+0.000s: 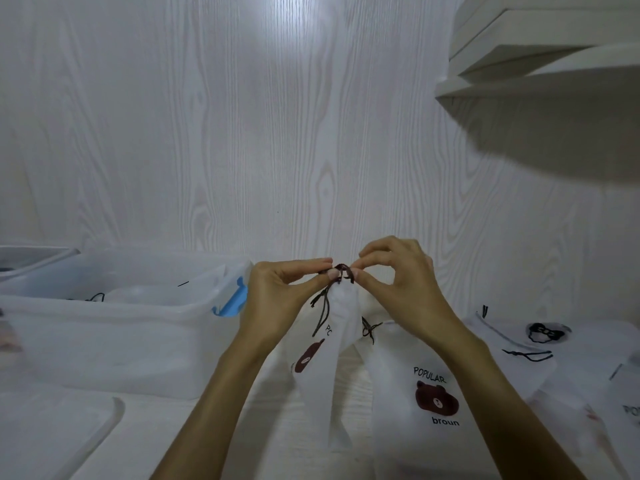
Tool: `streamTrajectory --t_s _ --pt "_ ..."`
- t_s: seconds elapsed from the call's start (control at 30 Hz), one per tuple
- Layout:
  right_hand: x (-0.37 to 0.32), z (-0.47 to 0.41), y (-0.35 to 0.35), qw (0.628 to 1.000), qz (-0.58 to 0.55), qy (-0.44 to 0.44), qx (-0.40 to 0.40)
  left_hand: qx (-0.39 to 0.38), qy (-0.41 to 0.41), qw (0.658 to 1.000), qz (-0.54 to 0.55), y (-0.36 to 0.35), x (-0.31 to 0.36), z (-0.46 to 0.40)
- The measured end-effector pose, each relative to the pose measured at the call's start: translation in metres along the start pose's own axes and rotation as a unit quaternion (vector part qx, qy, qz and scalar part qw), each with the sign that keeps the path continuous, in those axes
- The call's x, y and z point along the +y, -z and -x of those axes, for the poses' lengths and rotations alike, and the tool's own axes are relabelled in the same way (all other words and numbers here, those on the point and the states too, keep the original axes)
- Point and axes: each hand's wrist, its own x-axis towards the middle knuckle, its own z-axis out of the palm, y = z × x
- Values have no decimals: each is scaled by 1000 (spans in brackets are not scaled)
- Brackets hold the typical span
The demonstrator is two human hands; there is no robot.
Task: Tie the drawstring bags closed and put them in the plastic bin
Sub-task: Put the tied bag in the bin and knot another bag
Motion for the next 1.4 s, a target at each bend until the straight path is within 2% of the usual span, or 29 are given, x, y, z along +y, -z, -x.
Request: streamTrajectory --t_s 0.1,0.23,0.57,0.77,0.87,0.93,1.0,1.07,1.17,1.27,1.4 --pt "12 -2 6 996 36 45 71 21 10 1000 14 7 2 -4" --pt "21 -2 7 993 56 75 71 15 37 999 -8 14 5 -7" --pt "28 0 -6 957 190 145 167 4 92 995 -39 18 13 -10" --pt "30 0 -12 954 211 141 162 8 117 993 -29 19 11 -10" --pt "24 0 -11 982 135 76 110 -17 140 989 -38 21 11 -10" --pt "16 1 -11 1000 8 5 12 -84 156 982 -59 29 11 -12" --pt "12 2 -11 993 -92 -27 -76 -164 112 969 -146 42 11 -15" --pt "8 3 -11 985 -144 -25 -95 -242 36 935 -255 50 14 -15" --pt "1 2 -8 969 -223 -54 -86 -314 -8 910 -270 44 18 -10" --pt "-3 3 -5 948 -292 -97 -77 -303 -18 920 -250 32 17 -9" --pt "-8 4 -7 935 -321 -141 -56 -232 -10 940 -250 24 17 -7"
